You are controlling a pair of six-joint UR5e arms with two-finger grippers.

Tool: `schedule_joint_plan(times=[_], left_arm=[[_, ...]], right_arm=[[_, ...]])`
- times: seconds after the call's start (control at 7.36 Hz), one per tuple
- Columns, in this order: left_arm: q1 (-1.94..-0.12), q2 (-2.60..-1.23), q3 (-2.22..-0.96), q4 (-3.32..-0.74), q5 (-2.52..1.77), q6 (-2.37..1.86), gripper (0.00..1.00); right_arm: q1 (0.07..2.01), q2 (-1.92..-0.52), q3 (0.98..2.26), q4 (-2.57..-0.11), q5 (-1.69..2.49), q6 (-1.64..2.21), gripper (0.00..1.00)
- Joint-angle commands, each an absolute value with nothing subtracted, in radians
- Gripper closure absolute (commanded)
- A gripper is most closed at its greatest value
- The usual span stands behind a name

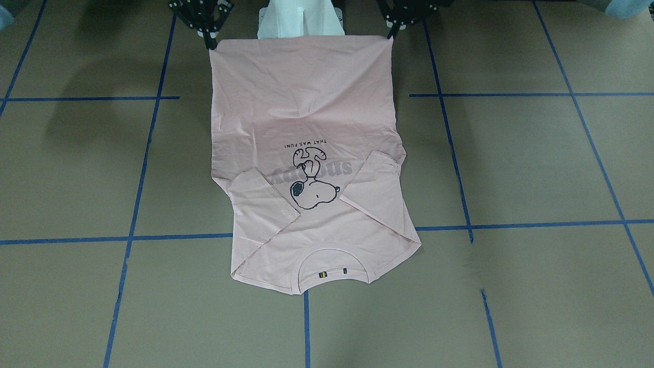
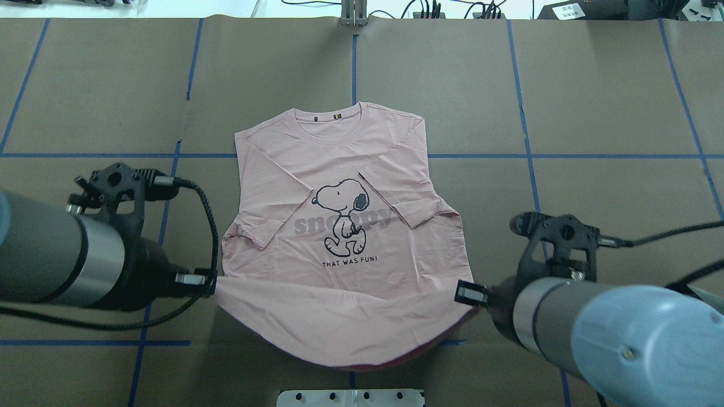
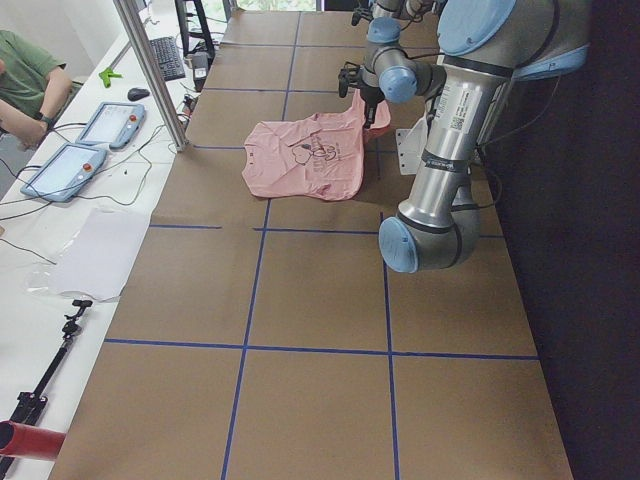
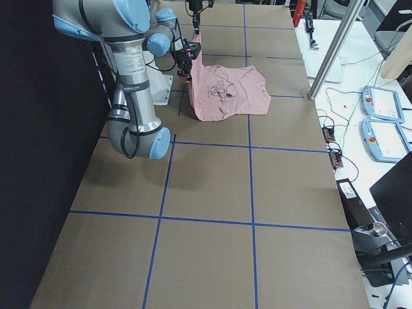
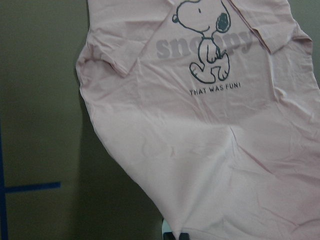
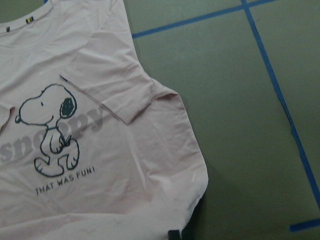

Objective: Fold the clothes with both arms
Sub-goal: 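Lift the hem with both grippers and fold it toward the collar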

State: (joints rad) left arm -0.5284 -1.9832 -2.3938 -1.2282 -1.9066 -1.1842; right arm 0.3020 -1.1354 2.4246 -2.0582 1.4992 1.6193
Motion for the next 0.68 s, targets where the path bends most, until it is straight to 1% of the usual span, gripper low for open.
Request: schedule_joint_plan(times=[0.0, 0.14, 0.27, 0.41, 0.54], left_arm=[[-0.649, -2.022, -2.246, -1.235, -1.907, -1.057, 1.00], [-0.690, -2.029, -2.212, -1.261, -1.908, -1.037, 1.00], [-0.707, -2.055, -2.148, -1.291, -1.907, -1.031, 1.00], [-0.719, -2.069, -2.087, -1.333, -1.907, -1.026, 1.00], [-0.741, -2.071, -2.025, -1.388, -1.907, -1.019, 1.00]], right_arm=[[0.518, -1.071, 2.219, -1.935, 1.609, 1.516, 1.00], [0.569, -1.056, 2.095, -1.813, 1.611, 1.481, 1.00], [0.621, -1.019, 1.962, -1.707, 1.626, 1.454, 1.00], [0.653, -0.987, 1.875, -1.657, 1.635, 1.433, 1.00], [0.670, -0.976, 1.829, -1.645, 1.635, 1.407, 1.00]])
